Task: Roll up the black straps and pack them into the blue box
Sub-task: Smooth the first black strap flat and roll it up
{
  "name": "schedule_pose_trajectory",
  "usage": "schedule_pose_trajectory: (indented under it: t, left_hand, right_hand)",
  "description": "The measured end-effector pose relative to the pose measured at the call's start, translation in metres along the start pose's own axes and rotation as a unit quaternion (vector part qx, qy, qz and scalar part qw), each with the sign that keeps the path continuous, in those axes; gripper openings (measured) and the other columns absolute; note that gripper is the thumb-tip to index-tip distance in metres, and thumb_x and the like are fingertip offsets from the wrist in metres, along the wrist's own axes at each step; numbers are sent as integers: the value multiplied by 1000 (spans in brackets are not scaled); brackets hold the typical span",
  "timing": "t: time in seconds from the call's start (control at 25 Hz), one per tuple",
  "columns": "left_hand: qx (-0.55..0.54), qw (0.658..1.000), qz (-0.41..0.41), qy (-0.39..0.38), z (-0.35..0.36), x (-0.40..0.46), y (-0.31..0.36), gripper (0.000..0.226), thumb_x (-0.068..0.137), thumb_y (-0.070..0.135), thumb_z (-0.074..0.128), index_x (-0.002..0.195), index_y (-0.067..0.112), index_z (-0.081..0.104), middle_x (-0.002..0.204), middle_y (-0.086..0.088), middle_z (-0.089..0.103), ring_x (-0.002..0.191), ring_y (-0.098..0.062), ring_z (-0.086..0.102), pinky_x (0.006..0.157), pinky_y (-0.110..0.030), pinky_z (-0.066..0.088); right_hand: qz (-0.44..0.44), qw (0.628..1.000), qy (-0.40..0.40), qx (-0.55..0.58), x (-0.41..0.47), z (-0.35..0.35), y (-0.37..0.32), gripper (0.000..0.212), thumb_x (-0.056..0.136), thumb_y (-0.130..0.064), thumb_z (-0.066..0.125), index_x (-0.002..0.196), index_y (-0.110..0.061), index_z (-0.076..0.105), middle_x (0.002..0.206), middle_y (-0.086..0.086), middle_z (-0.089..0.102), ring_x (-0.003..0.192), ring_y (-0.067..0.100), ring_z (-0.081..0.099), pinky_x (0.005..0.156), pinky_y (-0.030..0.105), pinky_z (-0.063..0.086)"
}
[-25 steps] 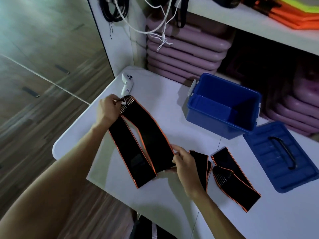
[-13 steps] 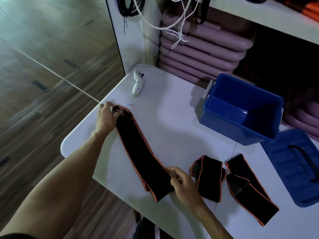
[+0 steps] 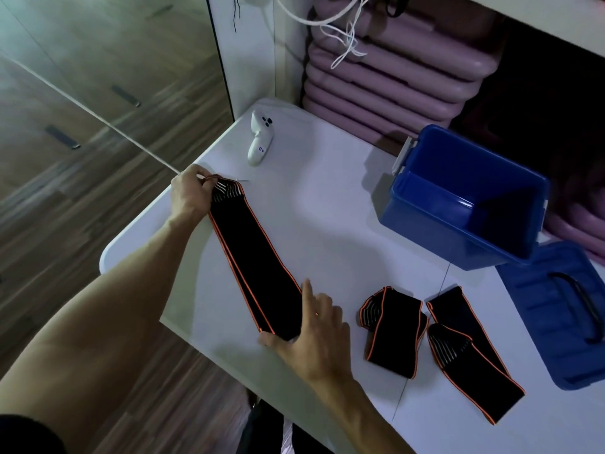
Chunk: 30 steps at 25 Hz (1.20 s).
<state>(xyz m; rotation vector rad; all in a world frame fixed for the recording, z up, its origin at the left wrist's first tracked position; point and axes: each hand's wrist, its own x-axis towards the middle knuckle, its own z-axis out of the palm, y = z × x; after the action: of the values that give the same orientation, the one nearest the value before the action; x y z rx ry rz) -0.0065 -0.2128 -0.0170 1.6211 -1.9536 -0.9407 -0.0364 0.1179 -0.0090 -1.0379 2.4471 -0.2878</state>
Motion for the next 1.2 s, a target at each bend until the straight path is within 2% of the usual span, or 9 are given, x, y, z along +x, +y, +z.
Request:
schedule_pose_trajectory:
  t: [0.2, 0.28, 0.4, 0.48, 0.64, 0.8, 0.88, 1.0, 1.2]
  left_hand:
    - [-19, 1000, -17, -9, 2, 6, -7, 13, 80, 22, 64, 91, 15, 64, 89, -7, 67, 88, -30, 66, 82, -43, 56]
    - [-35, 999, -25, -29, -4, 2, -6, 28, 78, 25, 70, 101, 14, 61, 103, -8, 63, 100, -29, 63, 88, -37, 53]
    - [58, 991, 120, -13, -6, -40, -12, 54, 80, 32, 70, 126, 14, 50, 136, -15, 44, 127, -31, 41, 105, -36, 33]
    - [158, 955, 249, -25, 10, -83, -24, 55, 88, 38, 59, 136, 14, 44, 148, -16, 35, 138, -33, 31, 111, -41, 27]
    - [265, 941, 186, -100, 37, -101, -47, 66, 97, 42, 41, 151, 9, 19, 161, -15, -1, 149, -32, -5, 120, -50, 5]
    - [275, 917, 288, -22, 34, -111, -44, 57, 95, 34, 47, 143, 5, 37, 157, -20, 20, 148, -34, 13, 120, -47, 13]
    - [276, 922, 268, -27, 37, -118, -43, 56, 96, 36, 44, 142, 4, 38, 155, -19, 28, 146, -34, 19, 119, -47, 17]
    - [297, 932, 196, -70, 35, -101, -41, 64, 97, 41, 40, 148, 4, 27, 158, -20, 19, 148, -33, 11, 120, -49, 12]
    - [347, 912, 194, -99, 22, -67, -35, 65, 97, 47, 36, 148, 9, 26, 157, -19, 20, 149, -31, 4, 118, -53, 0]
  right_hand:
    - [-25, 992, 66, -106, 5, 22, -19, 115, 51, -75, 73, 148, -25, 36, 115, 18, 59, 86, 31, 58, 66, 46, 51]
    - [-37, 990, 73, -114, 3, 24, -15, 105, 55, -62, 80, 144, -23, 41, 113, 18, 60, 85, 31, 58, 65, 45, 50]
    - [-51, 991, 77, -100, 0, 21, -5, 99, 58, -52, 81, 143, -24, 41, 112, 15, 60, 87, 29, 57, 65, 42, 49]
    - [-51, 991, 72, -96, -2, 21, 1, 95, 61, -50, 80, 144, -25, 40, 115, 13, 59, 89, 28, 56, 65, 41, 49]
    - [-64, 990, 71, -101, -7, 20, 11, 89, 63, -51, 77, 142, -28, 43, 121, 12, 56, 91, 27, 55, 64, 39, 50]
    - [-75, 989, 63, -108, -7, 22, 14, 85, 68, -51, 74, 143, -31, 41, 131, 14, 51, 100, 29, 56, 70, 40, 52]
    - [-78, 989, 63, -109, -7, 22, 13, 83, 68, -52, 74, 142, -30, 42, 131, 14, 51, 99, 29, 56, 70, 40, 52]
    - [-85, 988, 66, -113, -5, 22, 15, 83, 68, -52, 75, 141, -30, 43, 128, 13, 53, 96, 28, 55, 68, 39, 51]
    - [-89, 987, 68, -118, -5, 23, 15, 83, 65, -52, 79, 139, -30, 47, 124, 12, 57, 92, 28, 58, 65, 38, 51]
